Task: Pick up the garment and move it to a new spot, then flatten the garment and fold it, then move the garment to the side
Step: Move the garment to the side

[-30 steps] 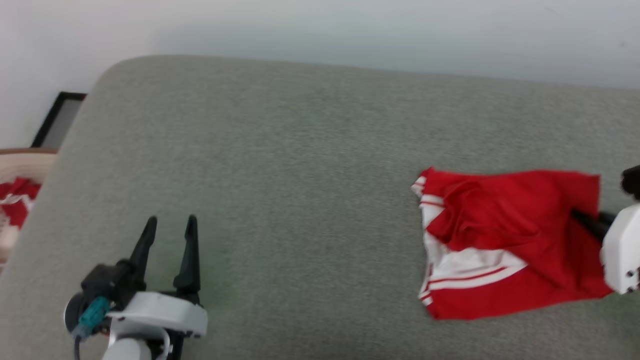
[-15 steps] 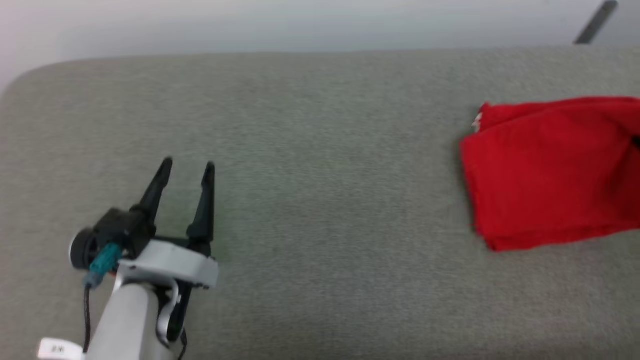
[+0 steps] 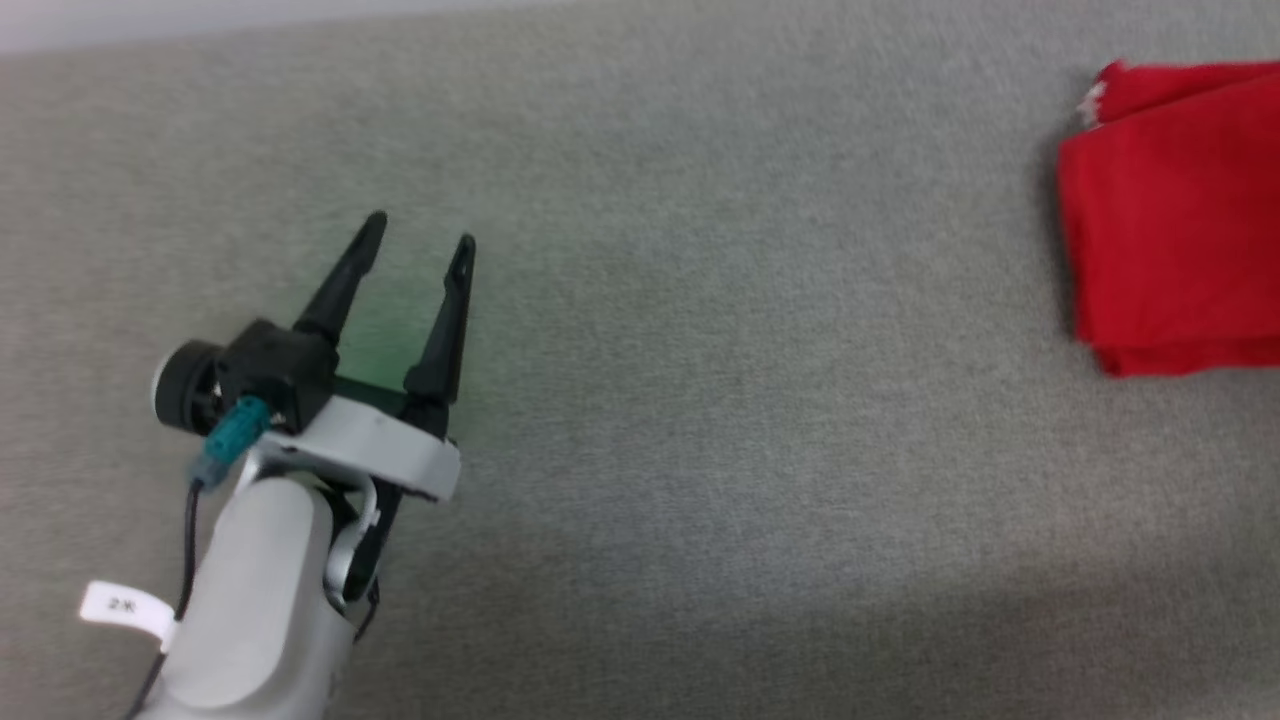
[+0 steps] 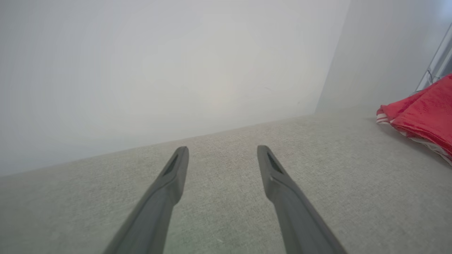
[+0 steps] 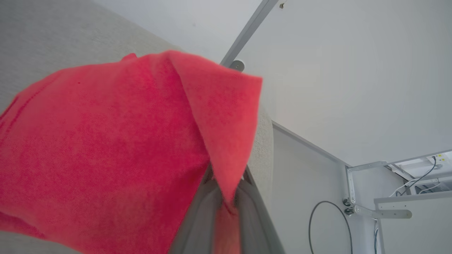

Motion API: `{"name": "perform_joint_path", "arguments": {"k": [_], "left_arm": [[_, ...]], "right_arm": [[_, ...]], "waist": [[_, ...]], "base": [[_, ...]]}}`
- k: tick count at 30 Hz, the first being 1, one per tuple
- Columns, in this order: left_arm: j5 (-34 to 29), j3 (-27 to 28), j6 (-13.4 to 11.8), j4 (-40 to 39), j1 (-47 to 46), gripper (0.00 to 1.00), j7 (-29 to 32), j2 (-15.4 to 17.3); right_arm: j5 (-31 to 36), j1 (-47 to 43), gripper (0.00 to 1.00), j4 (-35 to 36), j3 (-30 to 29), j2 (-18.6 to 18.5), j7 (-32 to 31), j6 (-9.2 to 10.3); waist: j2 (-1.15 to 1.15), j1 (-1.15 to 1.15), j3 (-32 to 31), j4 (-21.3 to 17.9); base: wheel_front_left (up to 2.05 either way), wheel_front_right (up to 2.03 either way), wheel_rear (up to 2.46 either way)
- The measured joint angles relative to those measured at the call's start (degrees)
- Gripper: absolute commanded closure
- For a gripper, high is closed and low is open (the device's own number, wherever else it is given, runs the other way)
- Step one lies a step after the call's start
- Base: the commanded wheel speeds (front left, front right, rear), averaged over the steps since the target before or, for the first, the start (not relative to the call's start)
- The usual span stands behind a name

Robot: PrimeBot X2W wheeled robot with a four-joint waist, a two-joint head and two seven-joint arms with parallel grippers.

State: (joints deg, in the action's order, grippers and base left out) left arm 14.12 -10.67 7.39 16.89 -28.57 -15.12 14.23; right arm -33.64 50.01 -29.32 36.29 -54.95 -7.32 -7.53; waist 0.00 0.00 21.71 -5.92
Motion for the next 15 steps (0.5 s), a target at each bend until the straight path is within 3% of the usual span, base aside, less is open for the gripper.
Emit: {"name": "perform_joint_path", "arguments": {"k": [8, 15], "left_arm": [[0.52, -1.88, 0.0, 0.41, -3.14, 0.0, 0.0, 1.58], [0.94, -3.66, 0.0, 0.65, -4.71, 0.0, -0.01, 2.46]], "right_arm": [[6.81, 4.98, 1.0, -9.82, 0.94, 0.09, 7.03, 0.0], [13.26, 7.83, 1.0, -19.6, -0.83, 3.47, 10.88, 0.0]], "waist": [[0.0, 0.0, 4.46, -2.41], [0.0, 0.0, 7.39, -3.07]], "base": [[0.0, 0.0, 0.0], [0.0, 0.0, 0.0]]}}
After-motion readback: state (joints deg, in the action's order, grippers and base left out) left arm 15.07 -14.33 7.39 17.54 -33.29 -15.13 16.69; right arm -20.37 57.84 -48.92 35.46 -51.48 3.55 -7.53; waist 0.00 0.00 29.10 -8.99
